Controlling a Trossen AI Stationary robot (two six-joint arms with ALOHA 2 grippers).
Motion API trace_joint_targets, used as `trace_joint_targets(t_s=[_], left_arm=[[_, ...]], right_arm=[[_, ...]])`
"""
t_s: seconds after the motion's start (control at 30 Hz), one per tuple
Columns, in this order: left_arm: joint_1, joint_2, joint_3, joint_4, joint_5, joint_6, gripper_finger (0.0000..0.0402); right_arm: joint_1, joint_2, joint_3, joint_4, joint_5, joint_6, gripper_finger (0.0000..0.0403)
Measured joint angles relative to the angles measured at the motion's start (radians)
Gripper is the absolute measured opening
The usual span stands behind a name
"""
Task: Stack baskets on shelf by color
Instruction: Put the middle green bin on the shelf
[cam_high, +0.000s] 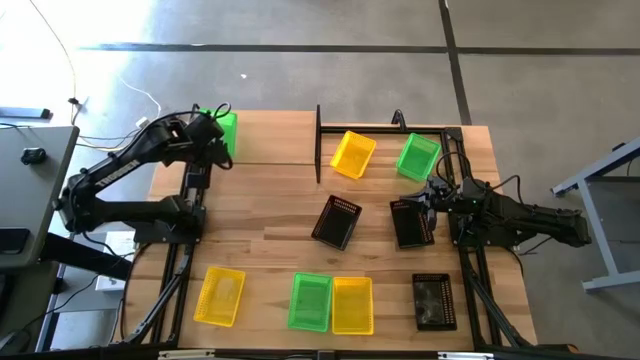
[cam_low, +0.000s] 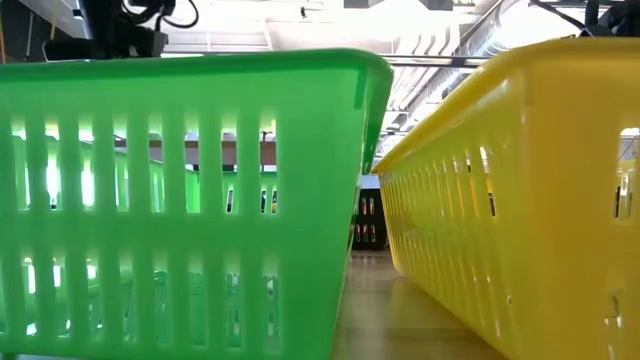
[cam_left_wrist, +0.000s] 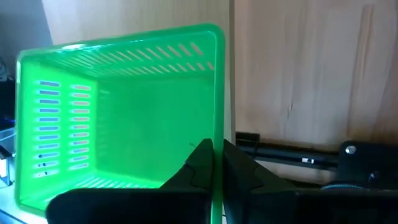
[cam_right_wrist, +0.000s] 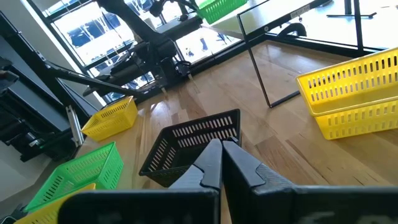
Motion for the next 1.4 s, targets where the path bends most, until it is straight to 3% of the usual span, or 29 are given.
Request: trace_joint_targets(t_s=[0.43,0.87,1.17,1.4], left_arm=[[0.054,0.035,0.000,0.003,-0.004,0.034,0.0011],[0.054,0.035,0.000,0.003,-0.056,0.034,0.0066],[0.054,0.018,0.001,0.003,-0.055,-0.013,0.0083],[0.054,-0.001,0.086,0.000,-0.019,-0.074,0.0083]], right_arm=[[0.000,0.000,0.000,0.000,0.000,0.000,0.0000],[0.000,0.000,0.000,0.000,0.000,0.000,0.0000],[0.000,0.000,0.000,0.000,0.000,0.000,0.0000],[0.000,0.000,0.000,0.000,0.000,0.000,0.0000]])
